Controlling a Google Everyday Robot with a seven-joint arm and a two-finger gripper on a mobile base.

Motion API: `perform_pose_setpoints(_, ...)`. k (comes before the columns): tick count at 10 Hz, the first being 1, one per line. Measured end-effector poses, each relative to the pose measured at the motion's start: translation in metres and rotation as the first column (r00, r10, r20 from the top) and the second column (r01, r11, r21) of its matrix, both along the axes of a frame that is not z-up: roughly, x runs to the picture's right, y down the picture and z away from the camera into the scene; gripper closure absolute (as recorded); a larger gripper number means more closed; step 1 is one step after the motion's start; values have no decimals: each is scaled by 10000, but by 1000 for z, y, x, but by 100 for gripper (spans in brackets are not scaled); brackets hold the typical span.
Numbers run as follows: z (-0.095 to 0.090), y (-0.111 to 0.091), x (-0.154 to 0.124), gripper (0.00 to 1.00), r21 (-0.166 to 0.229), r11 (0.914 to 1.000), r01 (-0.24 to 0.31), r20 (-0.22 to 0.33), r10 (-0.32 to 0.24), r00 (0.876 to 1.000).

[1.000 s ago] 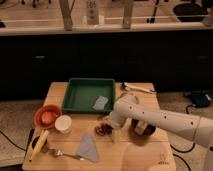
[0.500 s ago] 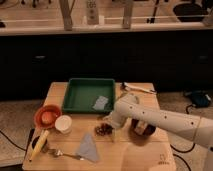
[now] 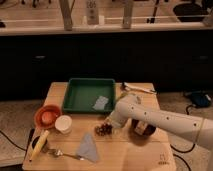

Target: Place grapes in table surface

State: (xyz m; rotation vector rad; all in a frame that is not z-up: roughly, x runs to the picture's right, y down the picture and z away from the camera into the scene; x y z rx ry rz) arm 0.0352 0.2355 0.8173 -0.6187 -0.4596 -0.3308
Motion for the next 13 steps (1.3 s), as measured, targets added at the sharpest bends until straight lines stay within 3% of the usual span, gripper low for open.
perform_pose_setpoints(4, 9, 7, -4, 98, -169, 9998, 103, 183, -100, 9998)
perform_pose_setpoints(13, 8, 7, -7, 100, -256, 9991, 346, 295, -338, 9990)
